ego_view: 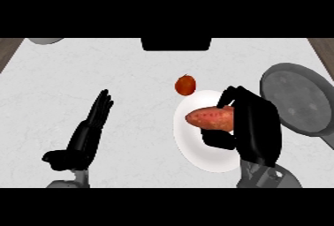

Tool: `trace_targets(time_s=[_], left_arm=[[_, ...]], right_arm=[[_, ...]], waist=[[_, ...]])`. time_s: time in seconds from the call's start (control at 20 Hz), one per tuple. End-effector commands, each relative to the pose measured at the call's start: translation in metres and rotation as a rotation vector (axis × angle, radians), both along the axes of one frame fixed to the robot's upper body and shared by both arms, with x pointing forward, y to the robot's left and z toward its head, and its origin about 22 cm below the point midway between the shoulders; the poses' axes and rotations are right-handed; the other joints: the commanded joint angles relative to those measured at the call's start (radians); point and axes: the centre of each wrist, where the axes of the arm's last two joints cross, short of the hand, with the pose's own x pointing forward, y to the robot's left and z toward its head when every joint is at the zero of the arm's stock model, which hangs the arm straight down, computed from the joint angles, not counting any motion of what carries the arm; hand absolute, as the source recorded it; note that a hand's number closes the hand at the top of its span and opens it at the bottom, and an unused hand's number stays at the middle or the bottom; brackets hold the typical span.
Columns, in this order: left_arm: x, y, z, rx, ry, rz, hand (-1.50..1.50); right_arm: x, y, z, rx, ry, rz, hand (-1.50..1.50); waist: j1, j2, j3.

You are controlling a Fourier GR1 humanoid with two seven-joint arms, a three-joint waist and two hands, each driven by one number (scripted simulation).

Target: Pick the sweet potato from the plate and place it in the pan

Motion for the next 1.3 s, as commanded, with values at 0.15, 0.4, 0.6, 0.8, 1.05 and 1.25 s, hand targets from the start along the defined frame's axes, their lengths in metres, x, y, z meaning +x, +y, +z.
trace_targets(time_s=[0.15, 0.4, 0.6, 0.8, 1.05, 1.25], left_arm=[[-0.013, 0.008, 0.006, 0.012, 0.005, -0.011, 0.00], [-0.002, -0.007, -0.002, -0.003, -0.013, 0.004, 0.00], [0.001, 0.004, 0.009, 0.004, -0.020, -0.010, 0.00], [0.001, -0.001, 0.008, 0.008, -0.005, 0.008, 0.00], [0.004, -0.005, 0.004, 0.000, -0.012, -0.027, 0.00], [0.003, 0.009, -0.007, 0.010, -0.020, -0.024, 0.00]], right_arm=[[-0.005, -0.037, 0.004, 0.164, -0.096, -0.152, 1.50], [0.023, -0.081, -0.015, 0.239, -0.149, -0.245, 1.50], [0.045, -0.134, -0.027, 0.183, -0.189, -0.305, 1.50], [0.053, -0.165, -0.034, 0.036, -0.242, -0.354, 1.50], [0.077, -0.226, -0.049, 0.068, -0.372, -0.446, 1.50], [0.086, -0.263, -0.064, 0.113, -0.405, -0.460, 1.50]], waist=[[0.005, 0.002, 0.001], [0.005, 0.006, 0.001], [0.011, 0.007, 0.002], [0.009, 0.006, 0.001], [0.018, 0.010, 0.003], [0.017, 0.010, 0.002]])
